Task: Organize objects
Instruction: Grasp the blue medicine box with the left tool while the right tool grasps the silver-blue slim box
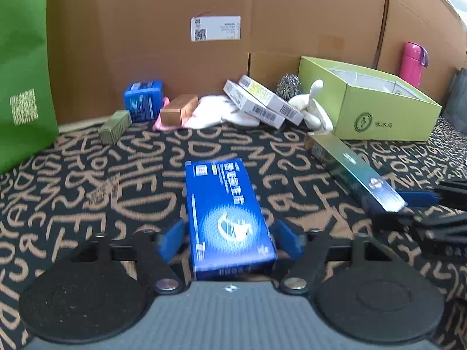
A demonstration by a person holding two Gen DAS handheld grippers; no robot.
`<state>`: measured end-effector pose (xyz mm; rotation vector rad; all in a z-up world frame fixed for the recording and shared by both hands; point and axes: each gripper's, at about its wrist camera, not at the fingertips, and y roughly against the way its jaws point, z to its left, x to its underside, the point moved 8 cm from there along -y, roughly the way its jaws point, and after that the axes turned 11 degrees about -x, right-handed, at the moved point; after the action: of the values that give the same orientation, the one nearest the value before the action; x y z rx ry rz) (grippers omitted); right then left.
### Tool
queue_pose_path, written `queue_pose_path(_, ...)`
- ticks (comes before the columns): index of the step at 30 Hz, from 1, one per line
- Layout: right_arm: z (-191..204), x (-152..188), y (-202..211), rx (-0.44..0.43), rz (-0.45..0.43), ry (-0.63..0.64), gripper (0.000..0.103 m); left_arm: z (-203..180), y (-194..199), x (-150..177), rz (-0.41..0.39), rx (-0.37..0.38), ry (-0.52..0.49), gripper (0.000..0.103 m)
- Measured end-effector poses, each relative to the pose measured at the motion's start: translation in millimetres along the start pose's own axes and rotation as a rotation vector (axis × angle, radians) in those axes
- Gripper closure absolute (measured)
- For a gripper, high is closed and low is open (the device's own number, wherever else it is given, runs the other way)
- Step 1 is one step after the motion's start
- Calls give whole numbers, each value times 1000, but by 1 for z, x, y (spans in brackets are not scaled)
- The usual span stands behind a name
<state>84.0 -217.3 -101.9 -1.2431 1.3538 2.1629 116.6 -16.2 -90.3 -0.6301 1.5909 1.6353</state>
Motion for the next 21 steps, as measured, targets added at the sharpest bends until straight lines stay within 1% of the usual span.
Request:
queue_pose_path(1,-1,-4,-2,13,-5,4,42,-1,-2,-3,-3,-11,-4,26)
queue_pose_path(4,-6,-13,-12,27,-7,8,42,-3,-10,-9,-8,-15,-10,26)
queue_pose_path(8,-8,-18,-26,21,14,24,44,-4,-24,-11,32,-22,7,26)
queue_pose_path(14,-11,-27,-37,35,14,26,44,-6,-27,-12,21,-31,3,26)
queue_pose_path(19,-12,-29,-43,48,28,31,51,-7,-30,-13,9,-45,-8,26)
queue_pose_path(21,-12,-27,-45,51,36,27,51,-7,-32,-14,2,-52,-8,26)
